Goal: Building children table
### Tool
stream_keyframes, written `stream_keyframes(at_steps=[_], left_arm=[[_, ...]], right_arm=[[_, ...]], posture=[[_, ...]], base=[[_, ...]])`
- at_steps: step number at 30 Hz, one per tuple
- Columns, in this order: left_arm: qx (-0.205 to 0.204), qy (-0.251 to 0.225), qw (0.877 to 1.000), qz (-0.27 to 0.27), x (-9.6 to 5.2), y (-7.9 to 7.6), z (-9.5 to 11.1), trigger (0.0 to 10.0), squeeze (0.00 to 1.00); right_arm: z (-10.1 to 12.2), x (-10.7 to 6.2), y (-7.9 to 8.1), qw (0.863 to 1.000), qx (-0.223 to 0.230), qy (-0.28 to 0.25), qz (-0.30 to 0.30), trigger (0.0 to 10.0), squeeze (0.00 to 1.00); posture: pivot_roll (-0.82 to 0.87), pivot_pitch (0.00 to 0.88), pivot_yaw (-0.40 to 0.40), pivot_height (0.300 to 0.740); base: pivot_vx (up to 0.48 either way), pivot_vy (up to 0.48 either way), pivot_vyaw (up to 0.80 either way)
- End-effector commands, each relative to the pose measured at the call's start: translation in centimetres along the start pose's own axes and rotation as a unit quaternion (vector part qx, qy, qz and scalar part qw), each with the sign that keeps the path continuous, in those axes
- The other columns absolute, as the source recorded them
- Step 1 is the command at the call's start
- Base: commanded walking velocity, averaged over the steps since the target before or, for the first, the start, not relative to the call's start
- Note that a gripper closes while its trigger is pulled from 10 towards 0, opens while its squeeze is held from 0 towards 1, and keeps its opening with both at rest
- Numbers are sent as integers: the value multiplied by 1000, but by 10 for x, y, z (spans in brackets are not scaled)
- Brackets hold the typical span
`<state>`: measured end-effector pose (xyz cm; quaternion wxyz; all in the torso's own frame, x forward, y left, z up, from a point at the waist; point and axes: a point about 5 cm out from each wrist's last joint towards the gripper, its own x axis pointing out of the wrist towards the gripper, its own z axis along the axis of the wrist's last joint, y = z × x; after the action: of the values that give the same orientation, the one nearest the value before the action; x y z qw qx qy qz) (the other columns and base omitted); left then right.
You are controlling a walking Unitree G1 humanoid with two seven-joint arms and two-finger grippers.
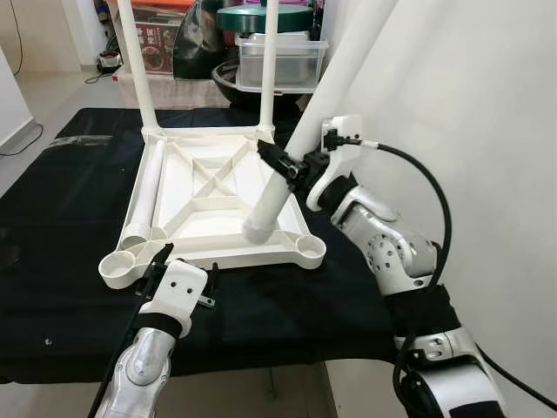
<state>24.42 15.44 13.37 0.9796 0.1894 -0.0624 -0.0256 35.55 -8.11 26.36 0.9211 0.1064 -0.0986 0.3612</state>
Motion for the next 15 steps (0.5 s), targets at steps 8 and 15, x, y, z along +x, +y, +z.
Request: stream_keyframes(at_steps=[8, 15], left_arm=[[0, 11, 1000, -8, -4, 1, -2, 10000, 0], [0, 12, 1000, -12, -4, -2, -1, 10000, 0]], right_arm=[[-5, 0, -8, 997, -66, 21, 26, 0, 0], [-33, -7, -19, 974, -189, 99, 70, 0, 0]], posture=[[27, 0, -90, 740], [30, 0, -91, 740]], base=[[0, 0, 0], [0, 0, 0]])
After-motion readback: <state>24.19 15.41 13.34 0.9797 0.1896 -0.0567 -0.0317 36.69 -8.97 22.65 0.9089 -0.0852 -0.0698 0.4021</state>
